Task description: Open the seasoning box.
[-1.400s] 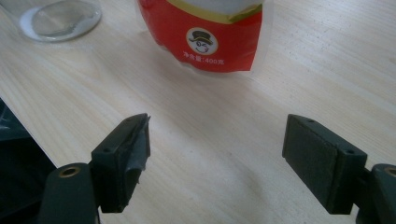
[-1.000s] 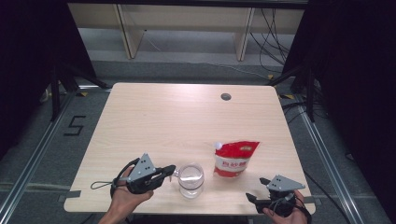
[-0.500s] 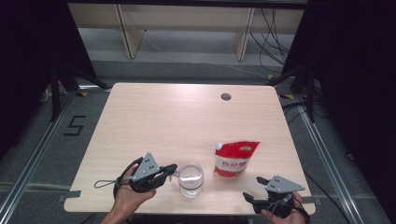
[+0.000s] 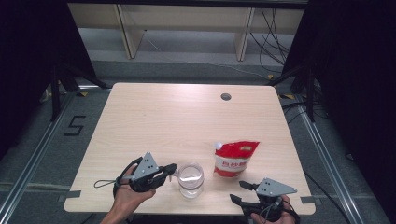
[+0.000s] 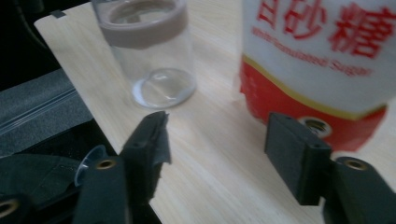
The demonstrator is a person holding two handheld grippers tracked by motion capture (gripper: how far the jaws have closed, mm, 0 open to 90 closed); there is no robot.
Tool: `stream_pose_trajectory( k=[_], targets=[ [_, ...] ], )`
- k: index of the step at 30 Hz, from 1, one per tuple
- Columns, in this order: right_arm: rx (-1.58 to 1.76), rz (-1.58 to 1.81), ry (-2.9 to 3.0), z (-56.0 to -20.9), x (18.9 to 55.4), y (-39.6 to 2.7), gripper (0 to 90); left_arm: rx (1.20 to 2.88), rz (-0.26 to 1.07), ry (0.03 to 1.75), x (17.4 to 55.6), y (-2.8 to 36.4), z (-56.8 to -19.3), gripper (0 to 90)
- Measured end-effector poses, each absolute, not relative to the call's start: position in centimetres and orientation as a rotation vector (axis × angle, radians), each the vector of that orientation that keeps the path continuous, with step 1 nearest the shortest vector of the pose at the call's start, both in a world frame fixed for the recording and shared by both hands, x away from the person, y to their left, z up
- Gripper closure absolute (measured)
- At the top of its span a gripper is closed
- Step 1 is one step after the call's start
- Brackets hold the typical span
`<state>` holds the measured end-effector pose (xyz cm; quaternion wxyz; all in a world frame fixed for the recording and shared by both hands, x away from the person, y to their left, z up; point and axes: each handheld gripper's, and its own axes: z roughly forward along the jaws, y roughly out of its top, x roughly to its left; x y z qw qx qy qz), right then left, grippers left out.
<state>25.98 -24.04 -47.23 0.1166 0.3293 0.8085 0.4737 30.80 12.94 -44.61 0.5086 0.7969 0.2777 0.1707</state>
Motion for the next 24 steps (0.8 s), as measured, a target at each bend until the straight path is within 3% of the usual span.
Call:
stream_pose_trajectory(
  k=[9, 18, 24],
  targets=[
    [0.88, 1.457, 2.365, -46.9, 26.0, -22.6, 57.0, 1.918, 0.405, 0.683, 30.8, 13.1, -44.7, 88.0],
    [0.73, 1.449, 2.342, -46.3, 26.4, -20.5, 80.8, 1.919, 0.404, 0.672, 30.9, 13.1, -44.7, 87.9],
    [0.679, 1.431, 2.365, -46.3, 26.9, -19.1, 88.0, 1.914, 0.401, 0.674, 30.9, 13.1, -44.8, 87.9]
  ],
)
